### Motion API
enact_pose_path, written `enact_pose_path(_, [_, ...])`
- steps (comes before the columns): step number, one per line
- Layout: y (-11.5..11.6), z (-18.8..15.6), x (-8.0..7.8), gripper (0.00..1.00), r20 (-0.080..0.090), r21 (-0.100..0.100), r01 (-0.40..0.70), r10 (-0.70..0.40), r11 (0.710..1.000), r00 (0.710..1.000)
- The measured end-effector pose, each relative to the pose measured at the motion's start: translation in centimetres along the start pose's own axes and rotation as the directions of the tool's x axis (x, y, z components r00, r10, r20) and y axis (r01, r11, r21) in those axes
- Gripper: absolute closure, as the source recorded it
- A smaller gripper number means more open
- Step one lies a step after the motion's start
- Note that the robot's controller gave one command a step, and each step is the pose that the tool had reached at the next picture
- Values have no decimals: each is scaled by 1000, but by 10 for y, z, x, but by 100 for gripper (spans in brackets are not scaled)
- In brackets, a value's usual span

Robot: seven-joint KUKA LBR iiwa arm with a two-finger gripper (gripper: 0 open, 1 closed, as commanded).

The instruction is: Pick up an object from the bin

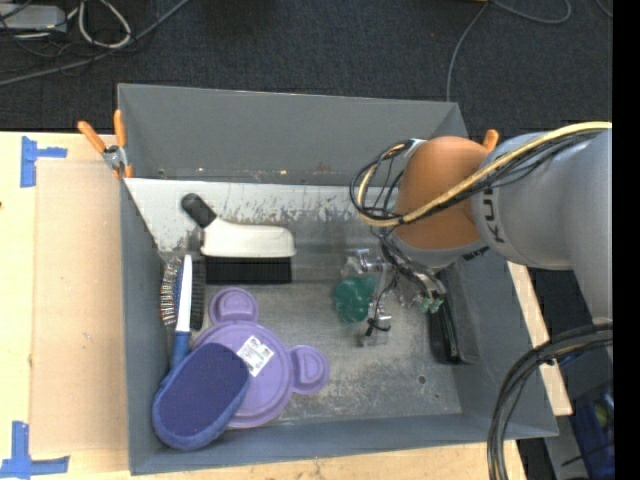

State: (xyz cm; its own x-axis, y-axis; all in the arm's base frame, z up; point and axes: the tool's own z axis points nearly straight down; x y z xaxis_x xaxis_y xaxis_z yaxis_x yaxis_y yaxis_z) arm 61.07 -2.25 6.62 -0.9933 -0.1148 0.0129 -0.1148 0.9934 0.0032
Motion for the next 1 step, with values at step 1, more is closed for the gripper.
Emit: enact_pose_path(1, [4,-76,-3,0,28,1,-142,142,990,989])
